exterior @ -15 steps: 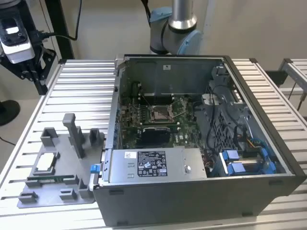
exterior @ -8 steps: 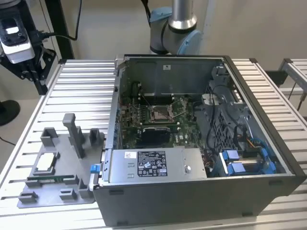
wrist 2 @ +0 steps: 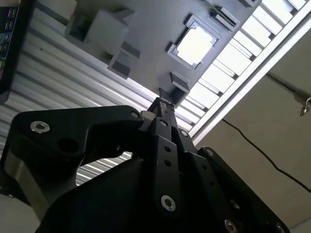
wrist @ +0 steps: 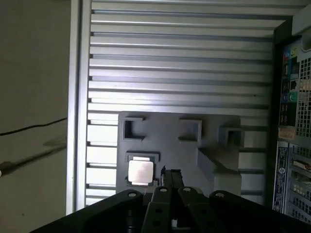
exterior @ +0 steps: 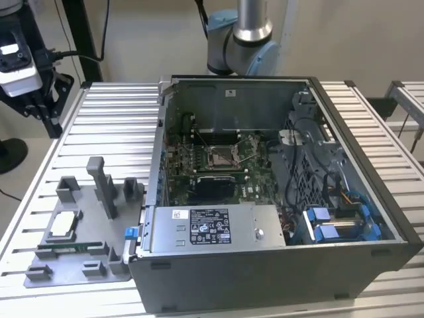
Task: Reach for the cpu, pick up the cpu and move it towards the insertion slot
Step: 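Reach for the cpu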
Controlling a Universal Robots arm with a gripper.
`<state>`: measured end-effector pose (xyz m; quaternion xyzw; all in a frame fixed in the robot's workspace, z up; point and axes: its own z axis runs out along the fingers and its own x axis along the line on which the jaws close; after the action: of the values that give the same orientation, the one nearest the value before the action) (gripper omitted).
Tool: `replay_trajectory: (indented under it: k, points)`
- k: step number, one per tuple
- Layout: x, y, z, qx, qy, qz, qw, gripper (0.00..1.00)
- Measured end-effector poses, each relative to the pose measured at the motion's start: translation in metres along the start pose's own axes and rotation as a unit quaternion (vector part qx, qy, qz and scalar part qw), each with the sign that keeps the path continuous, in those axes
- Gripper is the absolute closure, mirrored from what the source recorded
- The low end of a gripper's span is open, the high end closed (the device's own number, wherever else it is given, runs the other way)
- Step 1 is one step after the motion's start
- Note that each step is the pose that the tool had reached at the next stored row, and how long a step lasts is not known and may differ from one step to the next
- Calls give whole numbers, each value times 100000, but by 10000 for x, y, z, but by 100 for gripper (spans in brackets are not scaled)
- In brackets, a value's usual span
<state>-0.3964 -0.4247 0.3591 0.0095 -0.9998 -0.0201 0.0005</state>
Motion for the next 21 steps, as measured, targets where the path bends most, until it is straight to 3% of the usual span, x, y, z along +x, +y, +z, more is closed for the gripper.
replay_trajectory:
  k: [3,6,15,21]
  points:
    - [24,-108,-1,-13,-2,-5,100000,100]
    - [82,-148,0,-8,-4,6,100000,100]
    - [222,-153,15,-10,-3,-2,100000,100]
    - [231,-153,15,-10,-4,-3,100000,100]
